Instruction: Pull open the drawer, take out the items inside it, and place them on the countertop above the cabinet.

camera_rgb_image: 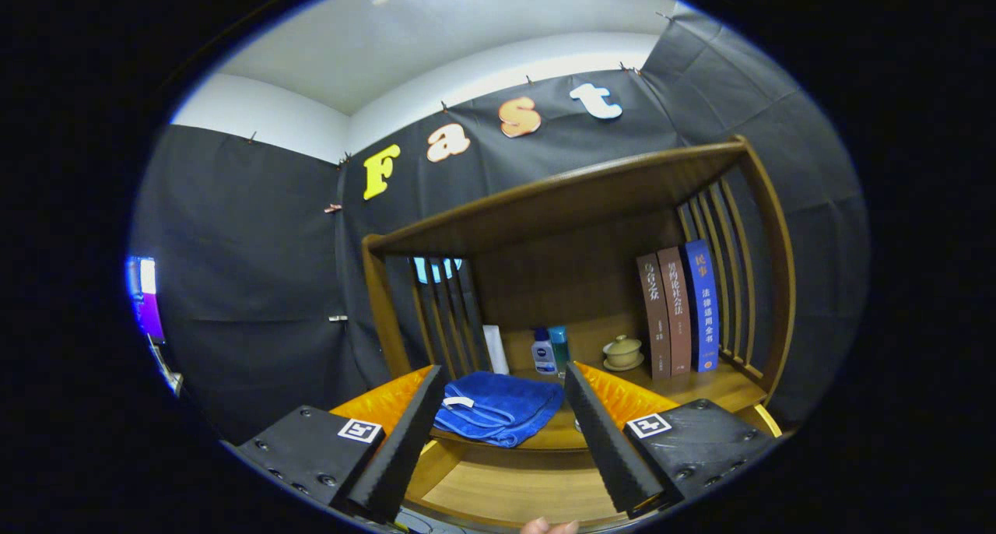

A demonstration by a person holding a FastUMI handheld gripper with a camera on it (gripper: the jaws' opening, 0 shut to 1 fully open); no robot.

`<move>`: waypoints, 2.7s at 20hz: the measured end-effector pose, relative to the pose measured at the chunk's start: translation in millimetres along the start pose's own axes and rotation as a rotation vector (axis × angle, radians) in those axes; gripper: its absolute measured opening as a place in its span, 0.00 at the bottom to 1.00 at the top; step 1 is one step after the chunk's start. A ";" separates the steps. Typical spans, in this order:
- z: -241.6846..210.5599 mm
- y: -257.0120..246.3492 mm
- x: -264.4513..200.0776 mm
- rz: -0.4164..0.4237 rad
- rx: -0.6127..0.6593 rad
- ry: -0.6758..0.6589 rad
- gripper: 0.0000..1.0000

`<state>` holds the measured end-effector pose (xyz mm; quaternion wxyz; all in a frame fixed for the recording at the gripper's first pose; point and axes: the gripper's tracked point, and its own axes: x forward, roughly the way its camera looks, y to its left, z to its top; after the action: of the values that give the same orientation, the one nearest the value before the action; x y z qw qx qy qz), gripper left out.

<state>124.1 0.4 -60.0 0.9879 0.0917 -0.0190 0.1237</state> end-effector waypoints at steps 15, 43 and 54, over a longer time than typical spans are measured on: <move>-212.6 -42.2 -109.2 -0.251 -0.095 0.190 0.99; -246.4 -80.7 -6.5 -0.322 -0.178 0.223 0.98; -256.0 -99.8 53.2 -0.330 -0.186 0.246 0.98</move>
<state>204.1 -34.3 -325.9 0.9938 -0.0137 0.1056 -0.0314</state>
